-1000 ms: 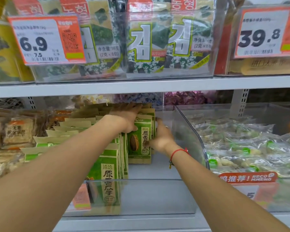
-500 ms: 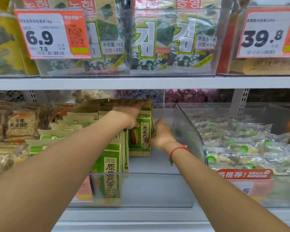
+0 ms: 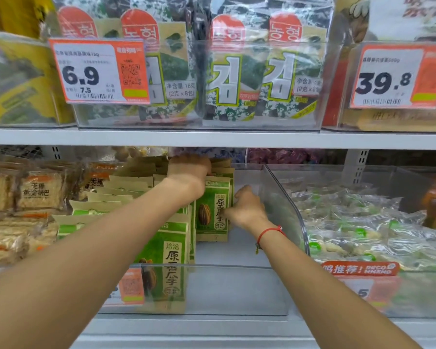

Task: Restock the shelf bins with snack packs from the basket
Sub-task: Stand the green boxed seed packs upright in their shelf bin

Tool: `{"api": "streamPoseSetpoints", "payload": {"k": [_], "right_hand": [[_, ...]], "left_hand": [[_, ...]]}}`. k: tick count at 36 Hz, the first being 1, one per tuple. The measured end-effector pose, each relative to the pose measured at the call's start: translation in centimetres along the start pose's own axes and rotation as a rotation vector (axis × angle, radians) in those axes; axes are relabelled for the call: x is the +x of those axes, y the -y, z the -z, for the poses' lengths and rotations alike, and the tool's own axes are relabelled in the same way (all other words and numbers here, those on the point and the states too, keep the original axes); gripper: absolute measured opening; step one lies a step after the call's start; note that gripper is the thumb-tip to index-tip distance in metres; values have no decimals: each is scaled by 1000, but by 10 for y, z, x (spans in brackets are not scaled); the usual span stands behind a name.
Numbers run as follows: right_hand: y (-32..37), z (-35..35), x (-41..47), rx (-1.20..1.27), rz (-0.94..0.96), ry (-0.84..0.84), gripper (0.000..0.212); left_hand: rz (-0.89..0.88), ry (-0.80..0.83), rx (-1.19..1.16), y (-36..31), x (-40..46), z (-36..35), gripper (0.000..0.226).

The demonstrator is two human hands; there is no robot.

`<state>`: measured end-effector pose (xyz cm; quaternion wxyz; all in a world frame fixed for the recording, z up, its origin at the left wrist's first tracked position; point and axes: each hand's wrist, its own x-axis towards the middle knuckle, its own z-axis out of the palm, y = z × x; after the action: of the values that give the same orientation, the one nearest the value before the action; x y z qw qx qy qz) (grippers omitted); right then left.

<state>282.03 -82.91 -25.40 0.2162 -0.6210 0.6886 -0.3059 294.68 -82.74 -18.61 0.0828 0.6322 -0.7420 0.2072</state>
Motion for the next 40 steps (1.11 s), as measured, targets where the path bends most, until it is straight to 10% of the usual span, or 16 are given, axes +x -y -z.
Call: {"api": "streamPoseSetpoints", "payload": {"k": [8, 26, 34, 40], "right_hand": [[1, 1, -1, -42, 71, -18, 22], [12, 26, -39, -360, 113, 67, 43], [4, 71, -115, -400, 502, 14, 21], [-24, 89, -178, -614, 714, 42, 18]], "left_hand": [[-7, 0, -12, -2, 5, -4, 21], [-23, -53, -219, 5, -42, 33, 37], [-22, -286, -424, -13, -131, 67, 24], [22, -174, -433, -31, -194, 62, 17]]}}
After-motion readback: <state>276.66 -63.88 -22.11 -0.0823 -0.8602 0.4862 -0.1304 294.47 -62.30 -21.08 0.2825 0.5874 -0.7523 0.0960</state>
